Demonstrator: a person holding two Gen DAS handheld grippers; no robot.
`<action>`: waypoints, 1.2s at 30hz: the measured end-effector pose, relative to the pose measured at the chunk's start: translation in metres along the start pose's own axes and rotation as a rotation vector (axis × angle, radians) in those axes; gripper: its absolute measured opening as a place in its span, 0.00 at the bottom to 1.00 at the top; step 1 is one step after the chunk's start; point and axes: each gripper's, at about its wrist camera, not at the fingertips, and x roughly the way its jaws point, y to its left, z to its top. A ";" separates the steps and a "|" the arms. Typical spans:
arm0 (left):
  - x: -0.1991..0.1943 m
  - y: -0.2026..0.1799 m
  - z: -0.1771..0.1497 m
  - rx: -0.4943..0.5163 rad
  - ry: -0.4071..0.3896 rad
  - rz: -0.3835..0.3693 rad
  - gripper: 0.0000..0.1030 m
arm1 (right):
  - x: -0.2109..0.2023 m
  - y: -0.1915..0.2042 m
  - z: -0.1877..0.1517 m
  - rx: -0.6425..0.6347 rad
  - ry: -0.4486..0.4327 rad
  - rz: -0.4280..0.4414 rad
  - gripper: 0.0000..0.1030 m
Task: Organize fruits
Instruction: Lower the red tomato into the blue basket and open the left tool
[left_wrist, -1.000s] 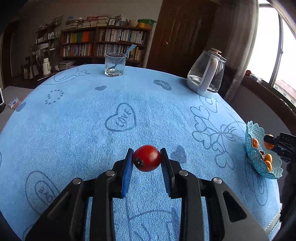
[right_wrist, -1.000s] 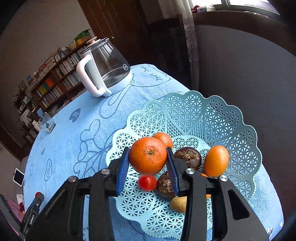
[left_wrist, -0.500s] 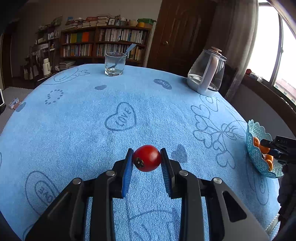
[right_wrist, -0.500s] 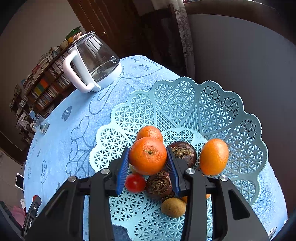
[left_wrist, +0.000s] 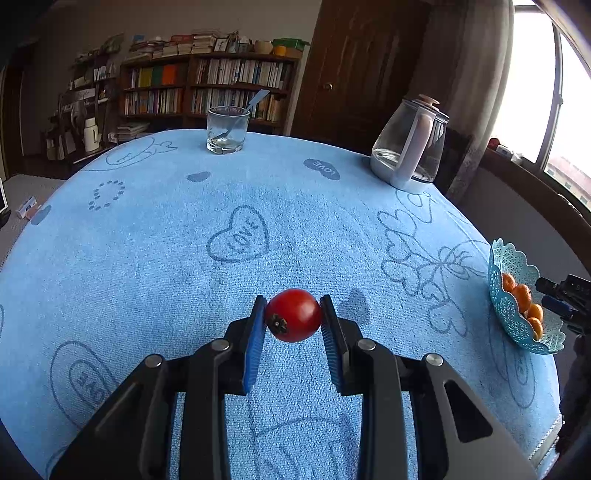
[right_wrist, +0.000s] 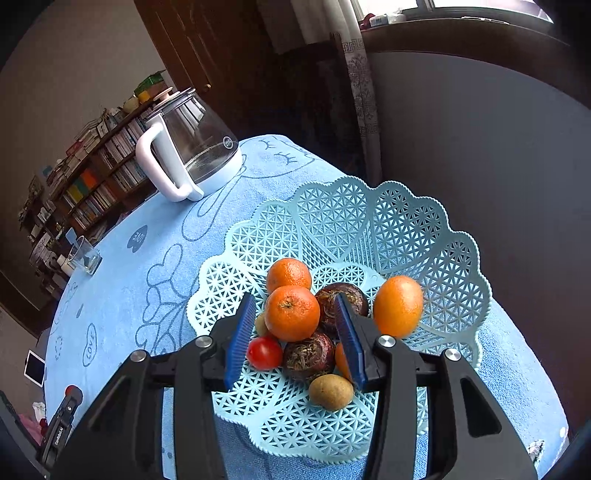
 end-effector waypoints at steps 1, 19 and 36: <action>0.000 -0.002 0.000 0.004 -0.001 -0.001 0.29 | -0.003 -0.002 -0.001 0.000 -0.005 -0.001 0.45; -0.006 -0.024 0.000 0.026 0.008 -0.032 0.29 | -0.047 -0.071 -0.015 0.106 -0.077 -0.020 0.47; -0.018 -0.140 0.005 0.173 0.026 -0.170 0.29 | -0.056 -0.078 -0.016 0.072 -0.167 0.009 0.55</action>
